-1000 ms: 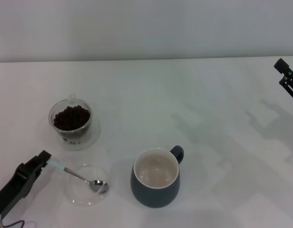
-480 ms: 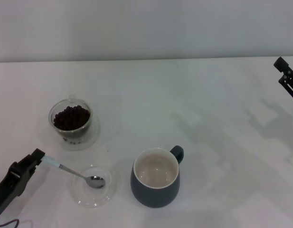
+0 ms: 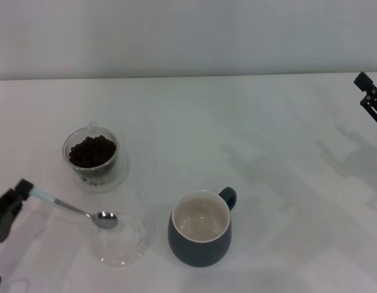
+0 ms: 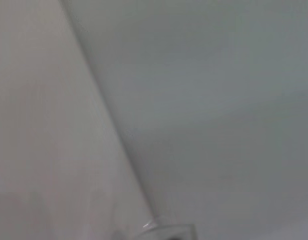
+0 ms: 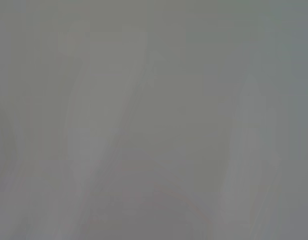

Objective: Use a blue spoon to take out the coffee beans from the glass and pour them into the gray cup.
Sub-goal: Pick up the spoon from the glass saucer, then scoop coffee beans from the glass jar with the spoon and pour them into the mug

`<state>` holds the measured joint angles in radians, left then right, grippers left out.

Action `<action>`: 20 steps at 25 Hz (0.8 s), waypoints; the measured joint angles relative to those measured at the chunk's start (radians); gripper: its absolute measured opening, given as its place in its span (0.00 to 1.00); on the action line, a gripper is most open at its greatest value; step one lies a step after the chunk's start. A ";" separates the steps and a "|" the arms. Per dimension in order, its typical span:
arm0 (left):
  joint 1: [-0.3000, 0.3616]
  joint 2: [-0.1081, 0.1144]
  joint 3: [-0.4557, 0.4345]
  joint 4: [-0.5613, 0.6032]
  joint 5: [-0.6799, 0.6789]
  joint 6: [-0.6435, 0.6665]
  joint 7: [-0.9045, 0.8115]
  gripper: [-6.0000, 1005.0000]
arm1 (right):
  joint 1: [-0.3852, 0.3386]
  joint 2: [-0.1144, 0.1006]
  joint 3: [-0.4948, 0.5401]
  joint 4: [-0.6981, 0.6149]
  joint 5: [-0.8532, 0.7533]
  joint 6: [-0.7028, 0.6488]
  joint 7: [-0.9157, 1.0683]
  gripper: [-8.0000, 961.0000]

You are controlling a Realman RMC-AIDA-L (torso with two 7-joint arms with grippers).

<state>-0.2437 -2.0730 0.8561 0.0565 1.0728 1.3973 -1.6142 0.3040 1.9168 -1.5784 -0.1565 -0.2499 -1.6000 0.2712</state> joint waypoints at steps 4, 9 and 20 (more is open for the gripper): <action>0.019 0.005 0.000 0.041 -0.034 0.057 -0.007 0.13 | 0.001 0.001 0.000 0.000 0.000 0.001 -0.002 0.63; 0.052 0.005 0.000 0.152 -0.044 0.072 -0.048 0.13 | -0.002 0.002 0.000 0.000 0.001 0.002 -0.003 0.63; -0.005 0.082 -0.002 0.276 -0.036 0.032 -0.077 0.13 | -0.004 0.017 0.000 0.001 0.002 -0.002 -0.004 0.63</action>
<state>-0.2483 -1.9910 0.8543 0.3327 1.0371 1.4290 -1.6916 0.2996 1.9335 -1.5784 -0.1557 -0.2483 -1.6020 0.2671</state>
